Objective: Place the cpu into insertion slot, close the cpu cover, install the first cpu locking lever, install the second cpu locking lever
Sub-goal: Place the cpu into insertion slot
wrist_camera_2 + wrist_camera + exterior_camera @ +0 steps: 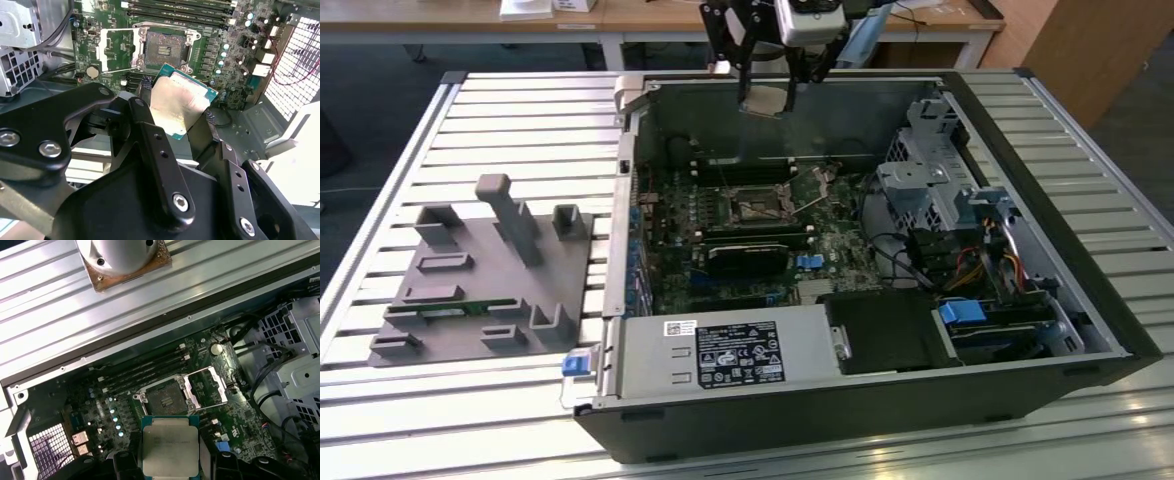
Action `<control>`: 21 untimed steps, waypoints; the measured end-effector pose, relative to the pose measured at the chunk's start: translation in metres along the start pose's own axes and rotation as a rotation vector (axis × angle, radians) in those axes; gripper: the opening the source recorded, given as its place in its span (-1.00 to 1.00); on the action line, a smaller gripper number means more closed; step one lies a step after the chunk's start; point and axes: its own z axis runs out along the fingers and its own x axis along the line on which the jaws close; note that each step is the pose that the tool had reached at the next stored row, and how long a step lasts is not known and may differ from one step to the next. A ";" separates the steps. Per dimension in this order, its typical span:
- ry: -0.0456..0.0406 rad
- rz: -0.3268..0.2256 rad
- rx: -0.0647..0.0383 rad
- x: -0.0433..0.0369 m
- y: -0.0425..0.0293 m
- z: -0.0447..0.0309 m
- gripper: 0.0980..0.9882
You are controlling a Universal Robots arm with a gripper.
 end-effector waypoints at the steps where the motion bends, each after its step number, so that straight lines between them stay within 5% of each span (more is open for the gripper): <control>1: -0.0003 0.003 0.000 0.0000 0.0000 0.0000 0.00; 21: -0.0057 0.064 -0.001 0.0001 0.0002 0.0000 0.00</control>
